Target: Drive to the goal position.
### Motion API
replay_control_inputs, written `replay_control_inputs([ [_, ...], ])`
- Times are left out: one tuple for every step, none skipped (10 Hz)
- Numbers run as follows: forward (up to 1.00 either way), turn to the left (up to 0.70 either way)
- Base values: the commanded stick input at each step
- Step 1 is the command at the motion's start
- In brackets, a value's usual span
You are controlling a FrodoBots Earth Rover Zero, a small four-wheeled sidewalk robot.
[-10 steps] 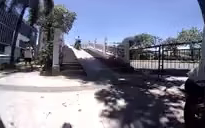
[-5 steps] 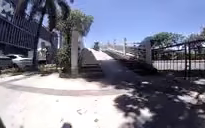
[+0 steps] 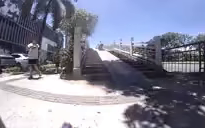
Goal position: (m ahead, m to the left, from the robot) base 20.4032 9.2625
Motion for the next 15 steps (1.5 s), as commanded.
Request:
replay_control_inputs([
  [0.70,-0.14],
  [0.70,-0.14],
  [0.70,-0.14],
  [0.70,-0.14],
  [0.70,-0.14],
  [0.70,-0.14],
  [0.70,-0.14],
  [0.70,-0.14],
  [0.70,-0.14],
  [0.70,-0.14],
  [0.70,-0.14],
  [0.70,-0.14],
  [0.70,-0.14],
  [0.70,-0.06],
  [0.70,0.00],
])
